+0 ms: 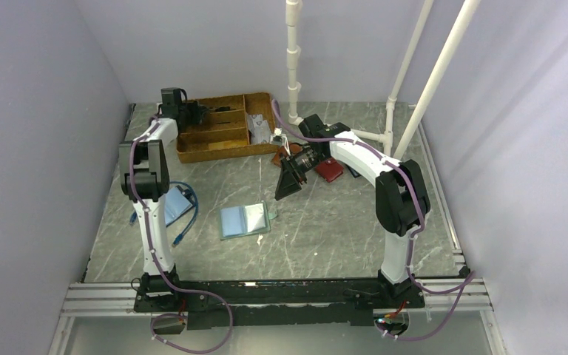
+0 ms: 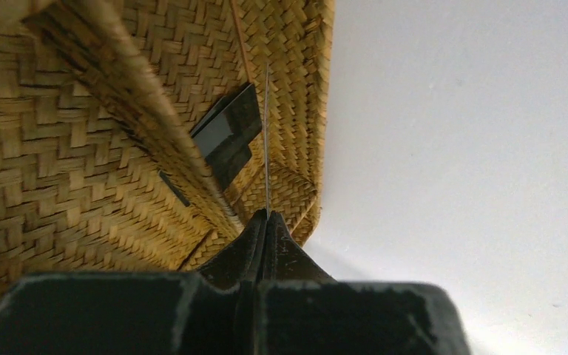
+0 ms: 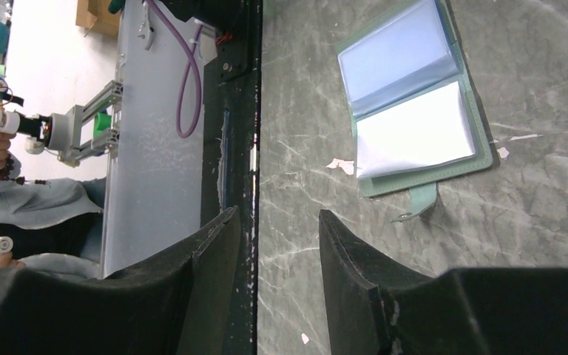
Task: Take the credit cards out of the card holder
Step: Place the credit card in the storage box.
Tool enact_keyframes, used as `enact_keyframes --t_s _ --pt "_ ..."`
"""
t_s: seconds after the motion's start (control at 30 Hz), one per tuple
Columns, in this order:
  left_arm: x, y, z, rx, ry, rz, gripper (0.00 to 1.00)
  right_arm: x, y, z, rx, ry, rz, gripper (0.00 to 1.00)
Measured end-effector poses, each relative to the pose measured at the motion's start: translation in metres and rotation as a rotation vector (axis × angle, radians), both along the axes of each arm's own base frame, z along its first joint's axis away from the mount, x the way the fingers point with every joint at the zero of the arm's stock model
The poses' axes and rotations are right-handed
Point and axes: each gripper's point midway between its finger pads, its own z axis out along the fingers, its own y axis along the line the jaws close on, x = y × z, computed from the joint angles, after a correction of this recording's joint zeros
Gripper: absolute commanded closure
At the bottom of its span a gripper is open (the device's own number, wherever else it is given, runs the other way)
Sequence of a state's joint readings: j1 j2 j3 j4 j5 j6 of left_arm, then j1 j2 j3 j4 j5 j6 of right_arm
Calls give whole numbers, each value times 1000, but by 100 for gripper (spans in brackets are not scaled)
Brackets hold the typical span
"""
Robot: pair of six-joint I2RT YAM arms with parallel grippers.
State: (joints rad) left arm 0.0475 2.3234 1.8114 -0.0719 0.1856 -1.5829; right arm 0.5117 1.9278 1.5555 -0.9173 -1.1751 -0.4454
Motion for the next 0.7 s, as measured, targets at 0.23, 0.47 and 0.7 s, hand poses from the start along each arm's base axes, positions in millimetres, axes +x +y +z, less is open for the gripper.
enact_keyframes --t_s 0.23,0.47,0.7 --pt "14 2 4 -29 -21 20 100 0 0 0 -1 1 -1 54" --pt "18 2 -9 -40 -6 24 91 1 -1 0 -1 1 -3 54" --pt "24 -1 1 -56 -30 8 58 1 -1 0 -1 2 -3 54"
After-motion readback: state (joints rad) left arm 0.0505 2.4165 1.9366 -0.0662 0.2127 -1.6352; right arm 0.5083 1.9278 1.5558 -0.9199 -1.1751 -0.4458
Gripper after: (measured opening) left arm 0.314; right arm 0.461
